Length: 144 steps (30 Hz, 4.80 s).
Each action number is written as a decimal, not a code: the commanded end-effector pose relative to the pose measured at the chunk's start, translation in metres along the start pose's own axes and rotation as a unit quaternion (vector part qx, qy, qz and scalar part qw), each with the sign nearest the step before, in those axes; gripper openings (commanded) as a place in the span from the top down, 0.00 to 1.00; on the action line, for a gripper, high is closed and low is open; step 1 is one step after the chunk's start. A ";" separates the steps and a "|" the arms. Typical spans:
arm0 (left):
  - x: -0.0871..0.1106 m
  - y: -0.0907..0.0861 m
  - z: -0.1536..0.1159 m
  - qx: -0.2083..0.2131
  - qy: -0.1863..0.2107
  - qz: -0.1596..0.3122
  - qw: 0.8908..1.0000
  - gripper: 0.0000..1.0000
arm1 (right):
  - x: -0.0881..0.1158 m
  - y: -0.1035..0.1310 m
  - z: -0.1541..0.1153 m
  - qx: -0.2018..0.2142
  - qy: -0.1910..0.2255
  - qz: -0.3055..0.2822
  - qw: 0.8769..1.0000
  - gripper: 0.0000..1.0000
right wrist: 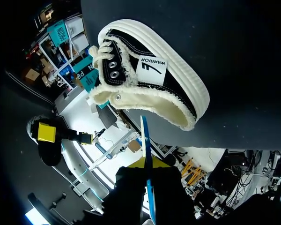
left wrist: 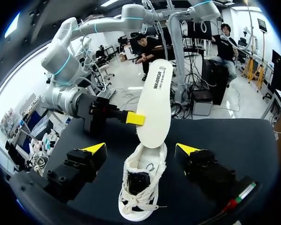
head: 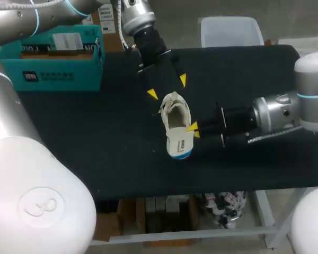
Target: Open the shoe tongue, take the insole out of the shoe, put the insole back into the shoe, and pack the shoe into the shoebox
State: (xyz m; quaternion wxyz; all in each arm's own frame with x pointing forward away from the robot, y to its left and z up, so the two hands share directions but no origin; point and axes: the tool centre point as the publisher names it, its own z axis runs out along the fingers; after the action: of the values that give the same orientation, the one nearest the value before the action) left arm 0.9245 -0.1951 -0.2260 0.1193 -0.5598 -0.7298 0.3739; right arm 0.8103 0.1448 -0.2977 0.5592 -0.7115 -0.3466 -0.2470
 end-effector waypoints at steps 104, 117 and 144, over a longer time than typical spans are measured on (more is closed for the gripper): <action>0.054 0.021 0.104 -0.007 -0.391 -0.043 0.919 0.61 | 0.008 0.053 0.009 0.002 0.053 0.003 0.999 1.00; 0.039 0.027 0.105 -0.008 -0.388 -0.045 0.920 1.00 | 0.005 0.058 0.012 0.000 0.054 0.007 0.999 1.00; 0.036 0.047 0.106 -0.015 -0.375 -0.062 0.925 1.00 | 0.007 0.050 0.005 -0.014 0.051 -0.002 0.999 0.60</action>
State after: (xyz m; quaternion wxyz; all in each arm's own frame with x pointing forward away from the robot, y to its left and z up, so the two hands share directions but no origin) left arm 0.8820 -0.1993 -0.3364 -0.1478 -0.3342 -0.7607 0.5365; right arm 0.8627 0.1488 -0.3359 0.5761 -0.6970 -0.3176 -0.2855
